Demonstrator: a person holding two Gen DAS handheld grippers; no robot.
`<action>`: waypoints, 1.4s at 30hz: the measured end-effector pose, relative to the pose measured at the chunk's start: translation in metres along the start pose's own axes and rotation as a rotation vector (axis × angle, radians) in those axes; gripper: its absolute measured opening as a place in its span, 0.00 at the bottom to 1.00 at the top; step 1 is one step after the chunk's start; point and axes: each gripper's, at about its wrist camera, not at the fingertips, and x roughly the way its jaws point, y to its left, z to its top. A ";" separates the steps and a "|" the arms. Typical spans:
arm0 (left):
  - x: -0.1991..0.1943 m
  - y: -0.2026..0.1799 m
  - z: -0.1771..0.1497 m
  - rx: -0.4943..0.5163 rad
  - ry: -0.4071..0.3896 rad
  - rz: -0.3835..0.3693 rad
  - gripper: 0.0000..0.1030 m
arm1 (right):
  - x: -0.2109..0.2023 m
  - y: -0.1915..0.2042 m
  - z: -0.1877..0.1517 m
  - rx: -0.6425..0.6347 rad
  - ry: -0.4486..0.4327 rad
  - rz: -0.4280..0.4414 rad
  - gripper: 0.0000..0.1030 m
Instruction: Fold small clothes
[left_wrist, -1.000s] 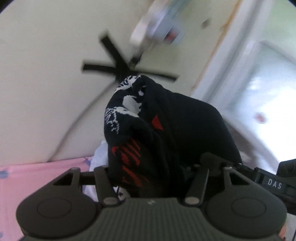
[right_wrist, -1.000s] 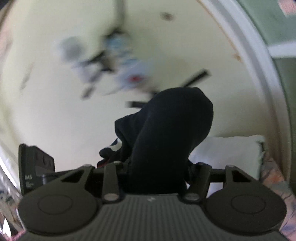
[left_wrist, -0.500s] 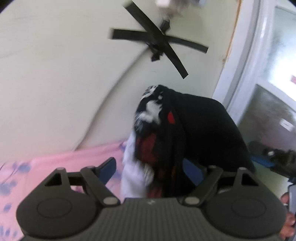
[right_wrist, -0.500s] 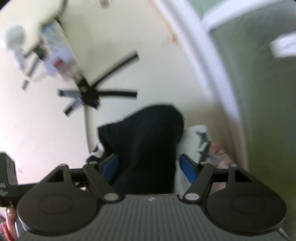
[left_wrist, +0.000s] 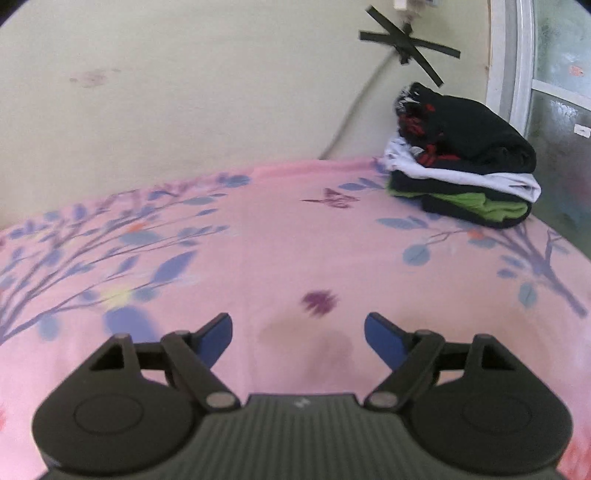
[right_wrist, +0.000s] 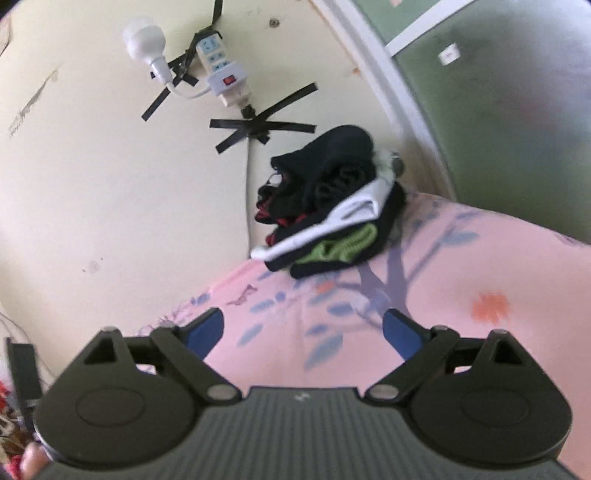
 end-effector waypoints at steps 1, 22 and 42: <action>-0.007 0.002 -0.004 0.002 -0.013 0.007 0.81 | -0.012 0.003 -0.008 0.006 -0.022 -0.029 0.87; -0.025 -0.013 -0.029 0.092 -0.044 0.054 0.83 | 0.005 0.000 -0.035 -0.078 0.055 -0.178 0.88; -0.021 -0.011 -0.029 0.100 0.004 0.013 0.99 | 0.006 -0.001 -0.034 -0.086 0.070 -0.142 0.88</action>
